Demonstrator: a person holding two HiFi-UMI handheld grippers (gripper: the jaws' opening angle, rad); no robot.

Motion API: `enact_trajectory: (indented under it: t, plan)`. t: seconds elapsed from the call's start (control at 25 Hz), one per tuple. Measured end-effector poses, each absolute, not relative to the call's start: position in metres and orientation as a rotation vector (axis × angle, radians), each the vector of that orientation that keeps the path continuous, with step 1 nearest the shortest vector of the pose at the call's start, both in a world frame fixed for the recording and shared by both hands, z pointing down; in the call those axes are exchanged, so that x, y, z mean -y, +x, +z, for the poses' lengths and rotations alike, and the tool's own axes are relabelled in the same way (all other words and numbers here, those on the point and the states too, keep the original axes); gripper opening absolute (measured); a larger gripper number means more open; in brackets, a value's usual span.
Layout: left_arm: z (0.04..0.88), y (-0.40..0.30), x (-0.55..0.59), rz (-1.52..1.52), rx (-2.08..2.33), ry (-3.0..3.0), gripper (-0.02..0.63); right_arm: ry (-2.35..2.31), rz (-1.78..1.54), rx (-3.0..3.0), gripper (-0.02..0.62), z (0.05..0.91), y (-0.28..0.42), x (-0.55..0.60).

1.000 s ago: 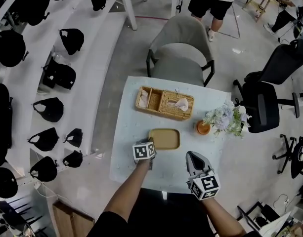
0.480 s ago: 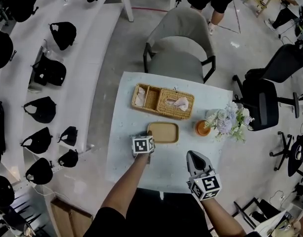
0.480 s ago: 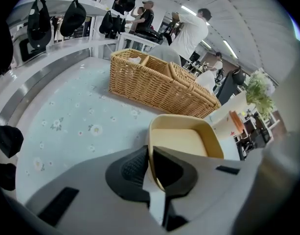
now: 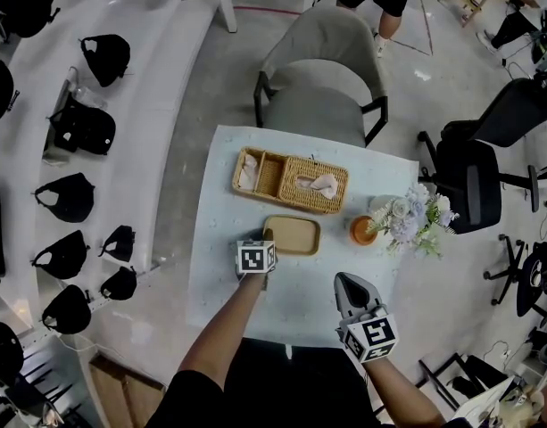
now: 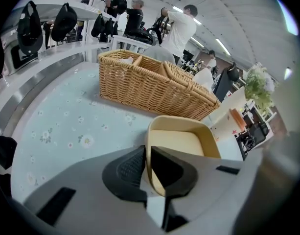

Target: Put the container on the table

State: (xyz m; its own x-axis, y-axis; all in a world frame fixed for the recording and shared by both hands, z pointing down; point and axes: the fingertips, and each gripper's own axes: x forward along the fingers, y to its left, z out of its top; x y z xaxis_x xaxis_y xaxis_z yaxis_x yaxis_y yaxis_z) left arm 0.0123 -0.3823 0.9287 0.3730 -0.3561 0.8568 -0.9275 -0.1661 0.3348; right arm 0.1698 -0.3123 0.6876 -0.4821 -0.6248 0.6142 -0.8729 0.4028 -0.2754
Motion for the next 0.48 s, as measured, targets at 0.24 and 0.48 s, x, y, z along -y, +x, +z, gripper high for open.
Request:
enact_trajectory:
  t: [0.24, 0.48]
  plan:
    - [0.921, 0.016, 0.385, 0.739, 1.13, 1.738, 0.108, 1.274, 0.82, 2.257, -0.002, 0.69, 0.173, 0.306]
    - [0.902, 0.01, 0.384, 0.682, 1.174, 1.781, 0.161, 1.333, 0.871, 2.236, -0.002, 0.686, 0.179, 0.292]
